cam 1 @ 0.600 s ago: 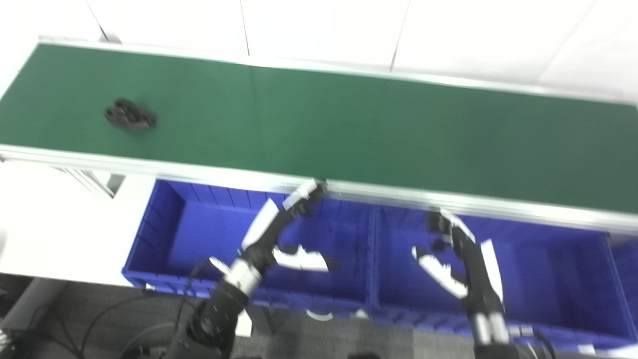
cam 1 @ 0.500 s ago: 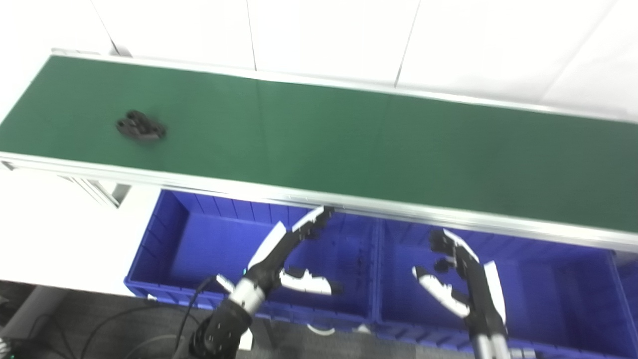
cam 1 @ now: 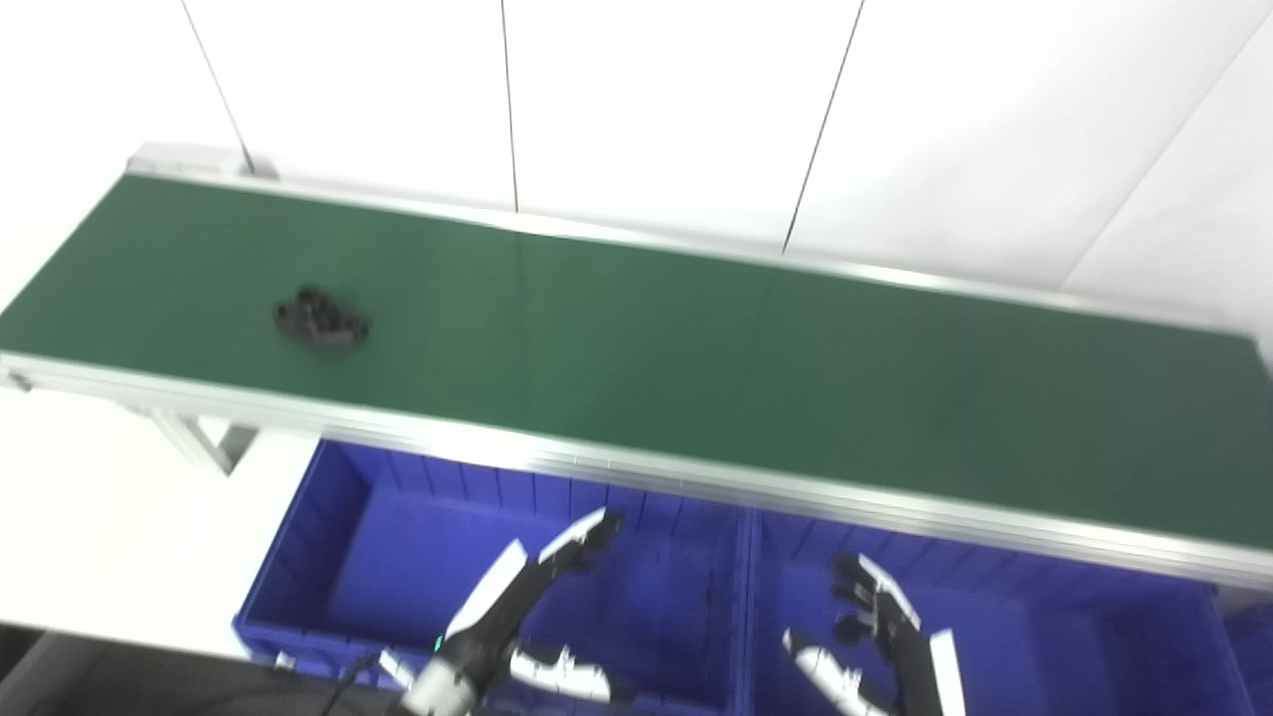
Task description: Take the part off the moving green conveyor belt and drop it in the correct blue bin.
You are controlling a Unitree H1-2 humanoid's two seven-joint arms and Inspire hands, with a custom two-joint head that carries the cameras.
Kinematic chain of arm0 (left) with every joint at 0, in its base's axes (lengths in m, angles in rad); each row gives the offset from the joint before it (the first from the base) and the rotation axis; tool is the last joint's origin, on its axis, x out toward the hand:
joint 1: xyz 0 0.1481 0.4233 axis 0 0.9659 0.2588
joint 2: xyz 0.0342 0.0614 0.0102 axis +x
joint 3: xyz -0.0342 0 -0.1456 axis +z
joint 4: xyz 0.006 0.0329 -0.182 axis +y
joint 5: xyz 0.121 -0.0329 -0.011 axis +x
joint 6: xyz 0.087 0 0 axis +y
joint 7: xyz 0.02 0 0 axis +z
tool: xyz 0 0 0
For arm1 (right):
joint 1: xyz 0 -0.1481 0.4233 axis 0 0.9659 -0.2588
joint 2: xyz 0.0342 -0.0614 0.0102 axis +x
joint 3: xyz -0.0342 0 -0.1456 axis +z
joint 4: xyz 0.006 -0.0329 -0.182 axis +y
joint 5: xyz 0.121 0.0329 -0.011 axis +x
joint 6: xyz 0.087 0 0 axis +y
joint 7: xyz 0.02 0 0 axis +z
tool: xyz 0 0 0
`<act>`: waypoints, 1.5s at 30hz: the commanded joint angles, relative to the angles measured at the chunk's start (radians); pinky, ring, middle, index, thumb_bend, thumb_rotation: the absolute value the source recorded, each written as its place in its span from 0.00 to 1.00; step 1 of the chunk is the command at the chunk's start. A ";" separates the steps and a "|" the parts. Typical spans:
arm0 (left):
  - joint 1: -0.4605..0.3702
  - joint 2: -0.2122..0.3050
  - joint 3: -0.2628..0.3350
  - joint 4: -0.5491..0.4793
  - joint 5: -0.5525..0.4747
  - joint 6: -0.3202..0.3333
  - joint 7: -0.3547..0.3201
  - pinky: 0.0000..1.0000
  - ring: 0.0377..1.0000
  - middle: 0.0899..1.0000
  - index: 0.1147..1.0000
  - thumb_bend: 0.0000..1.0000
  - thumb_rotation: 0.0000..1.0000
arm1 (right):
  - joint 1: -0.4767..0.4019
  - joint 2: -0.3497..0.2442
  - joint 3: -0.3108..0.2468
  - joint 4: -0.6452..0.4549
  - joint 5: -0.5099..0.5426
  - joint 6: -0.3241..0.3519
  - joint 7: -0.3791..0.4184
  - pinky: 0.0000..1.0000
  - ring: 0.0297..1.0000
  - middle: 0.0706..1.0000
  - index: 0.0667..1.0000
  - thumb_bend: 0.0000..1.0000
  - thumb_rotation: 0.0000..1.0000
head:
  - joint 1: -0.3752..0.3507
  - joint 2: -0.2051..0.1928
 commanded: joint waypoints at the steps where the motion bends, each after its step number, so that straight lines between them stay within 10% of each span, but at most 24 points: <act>1: -0.015 0.001 0.004 -0.023 -0.007 -0.047 0.026 0.82 0.88 0.91 0.92 0.72 0.30 | 0.002 -0.016 0.007 -0.018 0.015 -0.060 -0.028 0.66 0.79 0.82 0.82 0.58 0.37 | -0.003 0.002; 26: -0.031 -0.089 -0.024 -0.007 0.047 -0.012 0.115 0.84 0.89 0.91 0.91 0.73 0.32 | -0.008 -0.089 0.052 0.010 0.049 -0.060 -0.119 0.74 0.83 0.85 0.84 0.62 0.42 | 0.083 -0.001; 45: -0.094 -0.183 -0.053 0.228 0.153 -0.049 0.311 0.78 0.84 0.87 0.87 0.64 0.21 | -0.037 -0.153 0.072 0.075 0.218 -0.060 -0.076 0.86 0.92 0.92 0.92 0.43 0.27 | 0.411 -0.089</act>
